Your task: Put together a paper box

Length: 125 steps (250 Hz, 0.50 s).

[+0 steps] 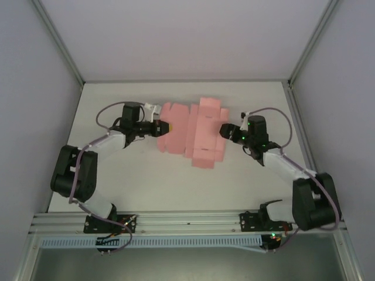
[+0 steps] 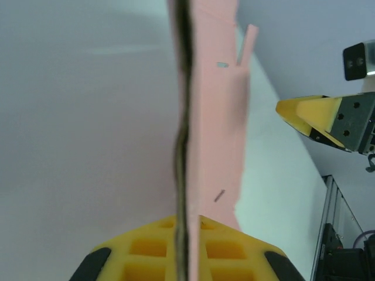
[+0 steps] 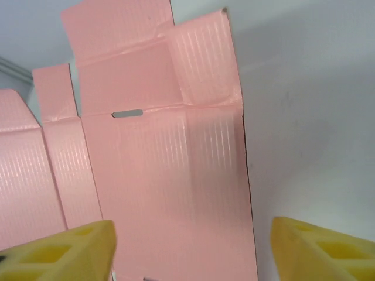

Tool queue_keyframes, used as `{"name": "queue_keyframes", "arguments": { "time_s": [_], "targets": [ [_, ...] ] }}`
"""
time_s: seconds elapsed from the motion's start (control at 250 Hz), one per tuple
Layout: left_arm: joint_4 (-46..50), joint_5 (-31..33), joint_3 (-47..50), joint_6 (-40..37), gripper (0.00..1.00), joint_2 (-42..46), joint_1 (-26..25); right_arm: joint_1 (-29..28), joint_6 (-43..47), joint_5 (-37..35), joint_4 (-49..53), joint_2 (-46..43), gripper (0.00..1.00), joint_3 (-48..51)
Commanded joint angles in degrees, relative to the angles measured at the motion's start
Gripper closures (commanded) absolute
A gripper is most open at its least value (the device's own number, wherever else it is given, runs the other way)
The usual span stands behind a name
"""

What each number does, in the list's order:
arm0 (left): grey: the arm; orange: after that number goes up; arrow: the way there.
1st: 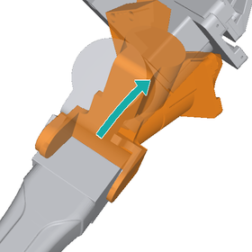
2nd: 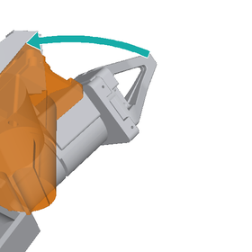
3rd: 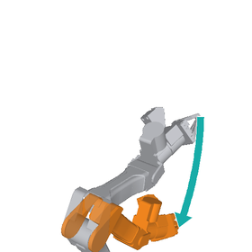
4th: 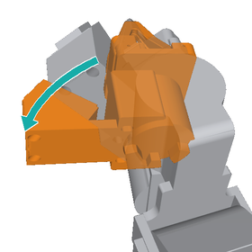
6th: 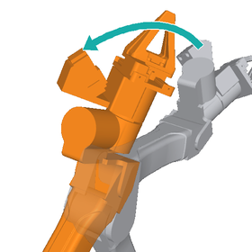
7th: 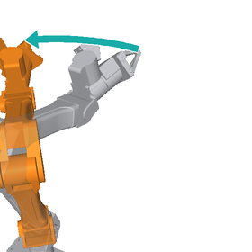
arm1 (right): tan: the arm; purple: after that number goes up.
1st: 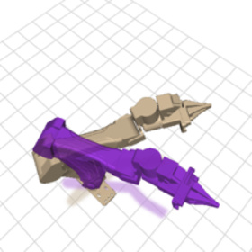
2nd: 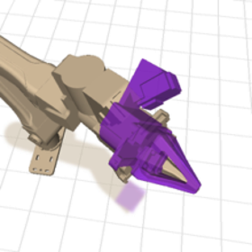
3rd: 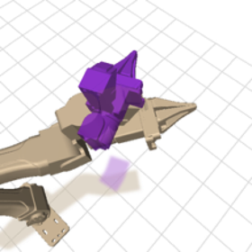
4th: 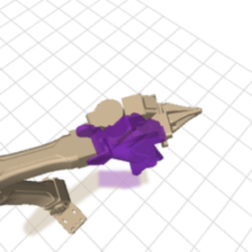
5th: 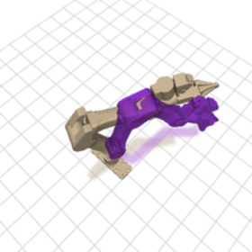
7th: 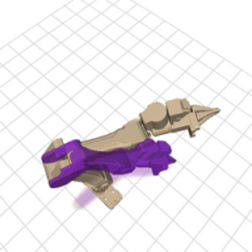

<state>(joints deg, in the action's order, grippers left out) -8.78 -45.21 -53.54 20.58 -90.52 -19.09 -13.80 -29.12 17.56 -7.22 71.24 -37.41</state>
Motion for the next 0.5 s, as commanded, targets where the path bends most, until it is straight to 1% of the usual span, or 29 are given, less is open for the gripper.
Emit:
{"name": "queue_keyframes", "arguments": {
  "time_s": [0.0,0.06,0.16,0.268,0.371,0.443,0.495],
  "targets": [
    [-5.82,-6.22,-2.25,-3.27,1.00,4.83,0.77,1.90,5.93,-0.56,4.58,-7.09,0.22,-0.83],
    [-8.03,-8.43,-2.22,-2.31,1.00,6.45,0.90,2.59,7.92,-0.26,4.35,-10.42,0.18,-0.03],
    [-13.23,-12.59,-1.29,0.38,1.00,9.23,1.08,3.86,9.60,1.97,1.55,-14.17,0.15,2.19],
    [-19.85,-16.21,1.00,3.55,1.00,12.62,1.13,6.09,8.12,7.81,-4.20,-15.43,0.15,4.57],
    [-22.05,-16.62,2.21,4.82,1.00,15.71,1.08,7.51,7.15,15.41,-9.93,-14.24,0.14,5.55],
    [-21.94,-16.52,2.34,5.22,1.00,17.13,1.09,7.66,6.80,18.97,-11.85,-13.03,0.18,5.01],
    [-22.71,-16.58,2.46,6.06,1.00,17.71,1.07,7.68,6.59,22.27,-13.65,-12.12,0.25,4.70]
  ]
}}
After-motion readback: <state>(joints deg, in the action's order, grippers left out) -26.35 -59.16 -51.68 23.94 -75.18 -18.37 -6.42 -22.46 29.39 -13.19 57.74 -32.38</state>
